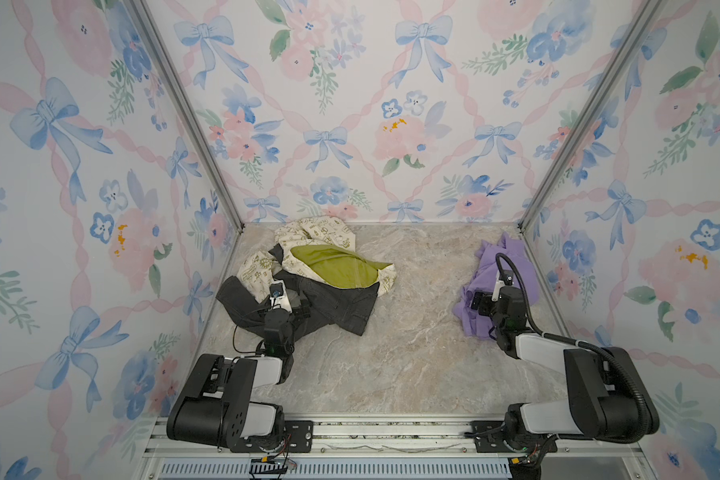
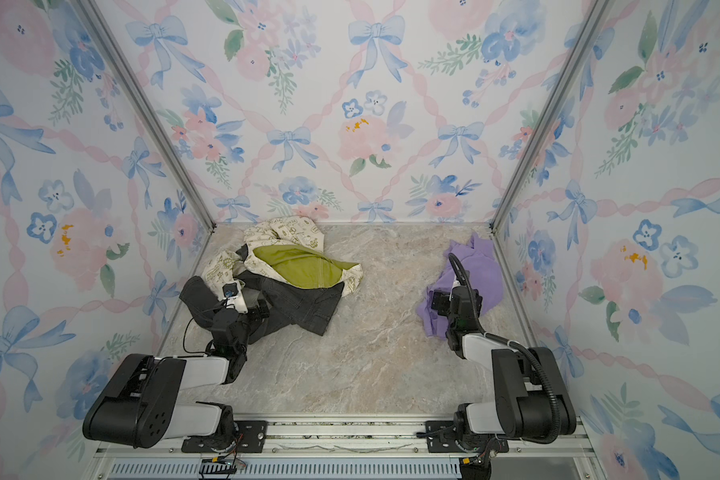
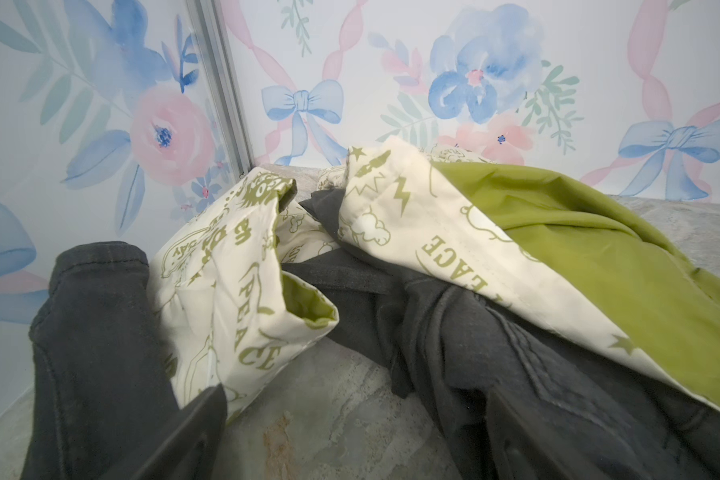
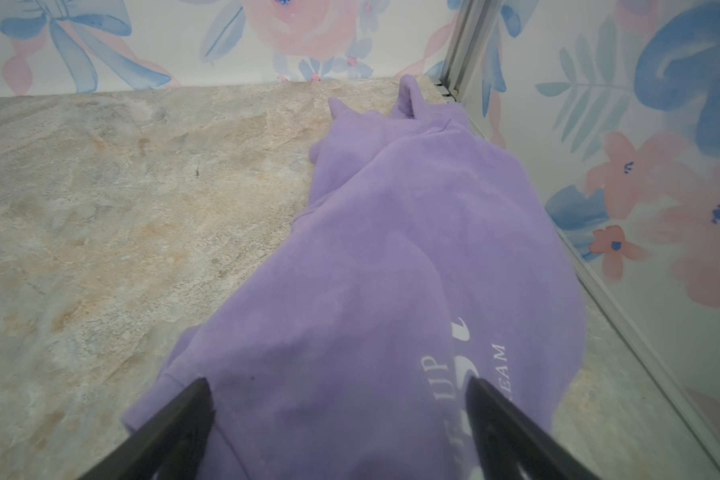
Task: Pick out a specific cloth from the pile
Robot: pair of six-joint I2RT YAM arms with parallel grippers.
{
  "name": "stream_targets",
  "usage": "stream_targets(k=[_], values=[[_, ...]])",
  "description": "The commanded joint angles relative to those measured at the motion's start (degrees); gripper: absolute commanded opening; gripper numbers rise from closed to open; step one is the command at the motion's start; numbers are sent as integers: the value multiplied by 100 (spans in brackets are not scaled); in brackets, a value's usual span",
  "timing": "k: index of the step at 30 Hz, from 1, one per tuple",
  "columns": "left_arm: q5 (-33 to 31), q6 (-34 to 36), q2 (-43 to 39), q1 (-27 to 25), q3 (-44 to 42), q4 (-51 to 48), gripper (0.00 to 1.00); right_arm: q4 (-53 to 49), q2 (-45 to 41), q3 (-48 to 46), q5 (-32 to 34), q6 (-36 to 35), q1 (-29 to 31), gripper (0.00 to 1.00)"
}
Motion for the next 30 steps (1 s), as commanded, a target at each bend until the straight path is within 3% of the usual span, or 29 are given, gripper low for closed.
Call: stream_targets(k=[1,4,10,14,16,18,30], values=[[395,115,257,164,100,666,98,705,293,60,34,-317,115,97],[350,17,569,232,38,1053,98,716,322,79,-24,-323,115,97],[900,268,838,211,23,1290,98,806,353,28,-438,-294,-27,97],[913,271,842,217,12,1339,98,2021,688,-415,-535,-338,-27,97],[910,263,844,216,6,1346,98,1378,497,-270,-566,-306,-58,97],[908,263,860,223,15,1354,98,1840,647,-363,-624,-279,-97,97],[838,297,837,181,-13,1372,98,1664,583,-333,-679,-265,-134,97]])
